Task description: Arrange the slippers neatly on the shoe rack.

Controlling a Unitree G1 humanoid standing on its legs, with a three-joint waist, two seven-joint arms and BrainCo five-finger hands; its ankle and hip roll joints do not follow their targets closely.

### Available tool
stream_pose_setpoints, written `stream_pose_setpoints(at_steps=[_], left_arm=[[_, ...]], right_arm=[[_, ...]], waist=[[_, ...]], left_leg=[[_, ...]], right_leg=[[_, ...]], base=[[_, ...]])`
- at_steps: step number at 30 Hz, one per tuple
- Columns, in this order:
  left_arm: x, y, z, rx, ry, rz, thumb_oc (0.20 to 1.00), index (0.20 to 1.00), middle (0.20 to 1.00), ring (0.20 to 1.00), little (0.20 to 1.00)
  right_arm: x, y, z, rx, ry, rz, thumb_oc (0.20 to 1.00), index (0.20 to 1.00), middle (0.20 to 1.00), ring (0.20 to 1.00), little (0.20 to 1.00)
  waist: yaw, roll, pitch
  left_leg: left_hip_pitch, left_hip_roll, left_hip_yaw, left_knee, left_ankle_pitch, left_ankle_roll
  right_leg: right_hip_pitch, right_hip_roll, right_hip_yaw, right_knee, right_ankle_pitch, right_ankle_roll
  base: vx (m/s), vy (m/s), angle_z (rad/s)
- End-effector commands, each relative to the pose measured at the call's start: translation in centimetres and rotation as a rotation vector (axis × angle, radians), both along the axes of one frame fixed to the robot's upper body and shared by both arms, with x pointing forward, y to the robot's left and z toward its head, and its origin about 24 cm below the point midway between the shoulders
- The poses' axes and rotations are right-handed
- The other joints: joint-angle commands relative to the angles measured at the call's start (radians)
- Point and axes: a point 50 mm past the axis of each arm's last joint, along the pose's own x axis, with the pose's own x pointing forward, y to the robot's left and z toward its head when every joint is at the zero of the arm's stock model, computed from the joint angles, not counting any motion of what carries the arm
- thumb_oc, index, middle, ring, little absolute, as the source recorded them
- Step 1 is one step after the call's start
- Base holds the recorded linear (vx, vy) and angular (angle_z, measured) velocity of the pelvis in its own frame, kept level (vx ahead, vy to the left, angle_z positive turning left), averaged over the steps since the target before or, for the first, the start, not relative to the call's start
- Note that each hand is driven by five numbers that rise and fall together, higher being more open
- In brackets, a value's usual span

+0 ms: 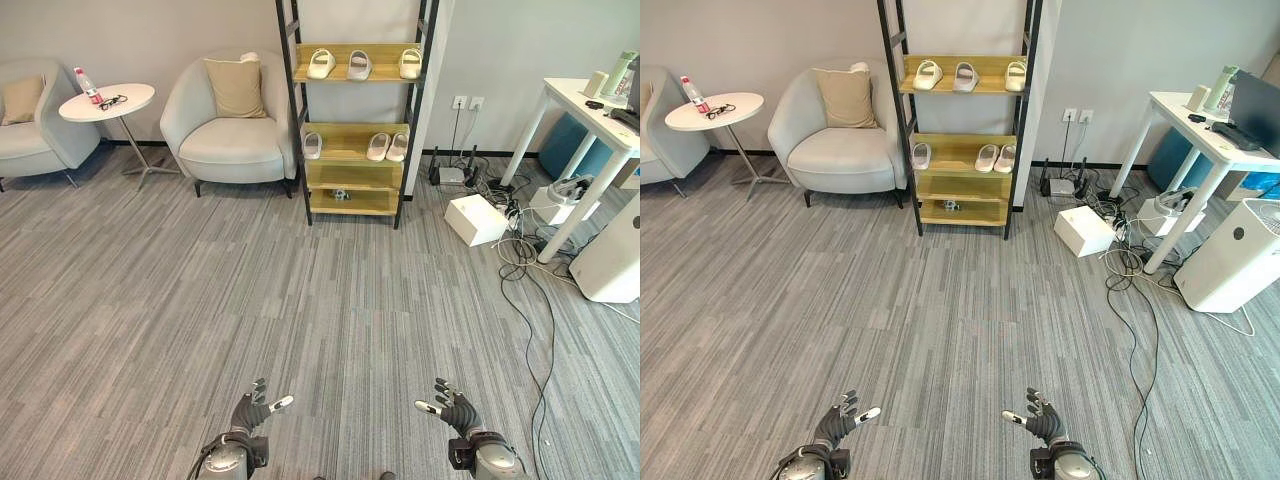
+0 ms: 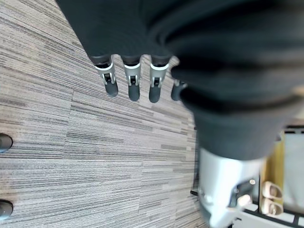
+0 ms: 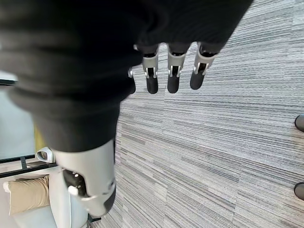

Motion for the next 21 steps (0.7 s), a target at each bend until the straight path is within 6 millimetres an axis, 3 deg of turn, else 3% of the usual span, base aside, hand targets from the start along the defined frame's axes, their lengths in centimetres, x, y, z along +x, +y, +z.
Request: stream_pose_setpoints(at_steps=[1,21], left_arm=[[1.6,0.43,0.74,0.021,-0.054,-0.009,1.0,1.0,1.0,1.0,1.0],[1.07,0.23,0.31,0.007,-0.024,-0.006,1.0,1.0,1.0,1.0,1.0]], right_arm=[[0.83,0.53,0.65,0.003,-0.054,0.026,1.0,1.0,1.0,1.0,1.0],[0.64,0.53,0.55,0.004,-0.044,0.028,1.0,1.0,1.0,1.0,1.0]], waist=[[0.009,-0.023,-0.032],[0.004,-0.027,-0.026]], left_leg=[[-0.005,0.068,0.01,-0.003,-0.017,-0.084],[0.006,0.071,0.012,-0.003,-0.023,-0.082]], right_leg=[[0.023,-0.105,0.023,0.001,-0.05,0.133],[0.031,-0.099,0.025,0.001,-0.054,0.131]], base=[[0.01,-0.015,-0.05],[0.0,-0.001,0.0]])
